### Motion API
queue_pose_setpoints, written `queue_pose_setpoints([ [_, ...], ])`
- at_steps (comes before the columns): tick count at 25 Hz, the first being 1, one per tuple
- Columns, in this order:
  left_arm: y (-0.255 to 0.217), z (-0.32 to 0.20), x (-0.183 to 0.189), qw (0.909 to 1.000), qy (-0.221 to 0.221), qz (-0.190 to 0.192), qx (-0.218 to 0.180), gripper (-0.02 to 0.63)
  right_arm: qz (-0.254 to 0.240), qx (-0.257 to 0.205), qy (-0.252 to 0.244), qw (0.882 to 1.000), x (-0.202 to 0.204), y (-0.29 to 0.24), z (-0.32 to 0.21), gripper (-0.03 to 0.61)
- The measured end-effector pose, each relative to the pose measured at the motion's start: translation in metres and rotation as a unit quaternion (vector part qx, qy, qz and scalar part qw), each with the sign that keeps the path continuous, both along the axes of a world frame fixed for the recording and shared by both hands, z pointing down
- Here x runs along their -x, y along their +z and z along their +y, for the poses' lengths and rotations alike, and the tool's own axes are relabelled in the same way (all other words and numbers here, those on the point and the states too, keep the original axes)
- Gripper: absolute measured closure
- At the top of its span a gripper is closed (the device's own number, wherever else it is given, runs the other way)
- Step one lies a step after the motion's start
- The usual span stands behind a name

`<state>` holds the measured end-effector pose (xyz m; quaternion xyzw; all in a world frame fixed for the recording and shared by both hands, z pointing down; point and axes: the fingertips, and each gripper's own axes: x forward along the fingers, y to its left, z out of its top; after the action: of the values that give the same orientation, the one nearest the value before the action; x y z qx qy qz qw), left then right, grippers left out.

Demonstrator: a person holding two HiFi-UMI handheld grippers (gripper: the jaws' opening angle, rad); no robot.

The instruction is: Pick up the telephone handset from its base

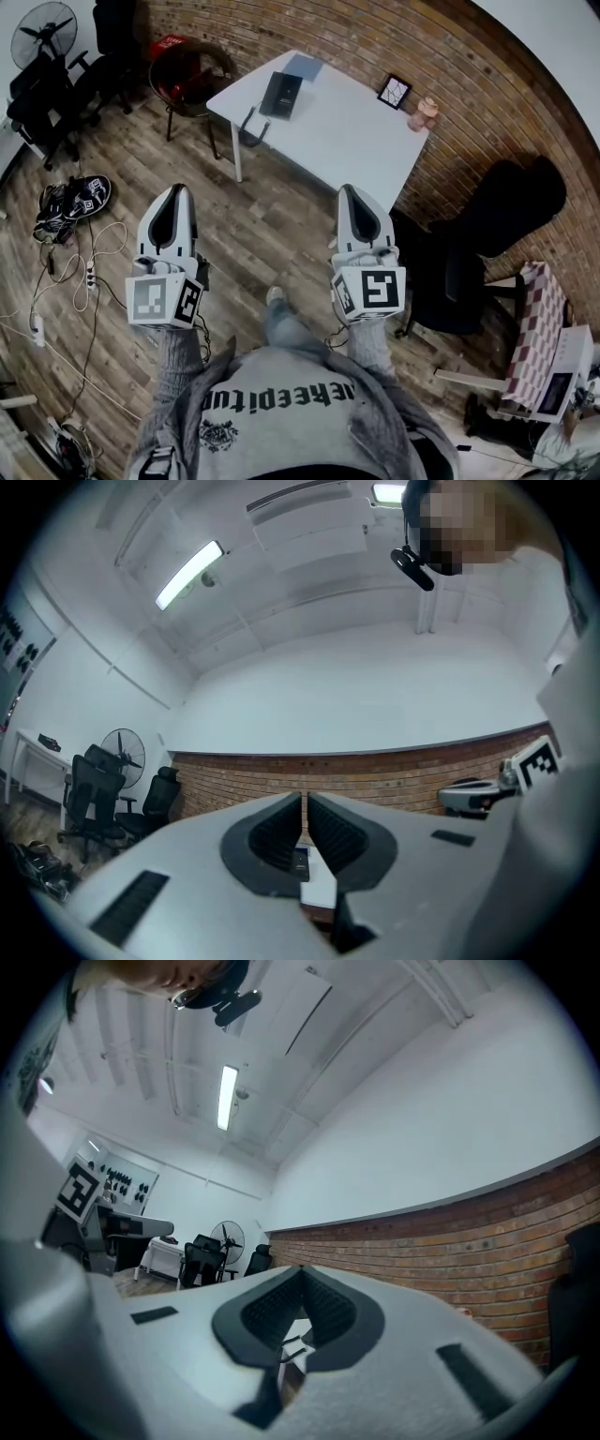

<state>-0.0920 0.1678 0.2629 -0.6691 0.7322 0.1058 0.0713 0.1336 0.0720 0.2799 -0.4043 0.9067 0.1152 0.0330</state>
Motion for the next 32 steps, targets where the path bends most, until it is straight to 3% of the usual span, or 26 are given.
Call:
queue_pose_setpoints([
  [19,-0.021,-0.177,0.03,0.9993,-0.037,-0.005,-0.009,0.594,-0.003,-0.019,-0.039,0.999,0.042,-0.02,-0.192,0.575],
  [32,-0.008,-0.228,0.04,0.9986,-0.051,-0.011,0.012,0.594,-0.013,0.005,-0.061,0.998,0.062,0.001,-0.252,0.575],
])
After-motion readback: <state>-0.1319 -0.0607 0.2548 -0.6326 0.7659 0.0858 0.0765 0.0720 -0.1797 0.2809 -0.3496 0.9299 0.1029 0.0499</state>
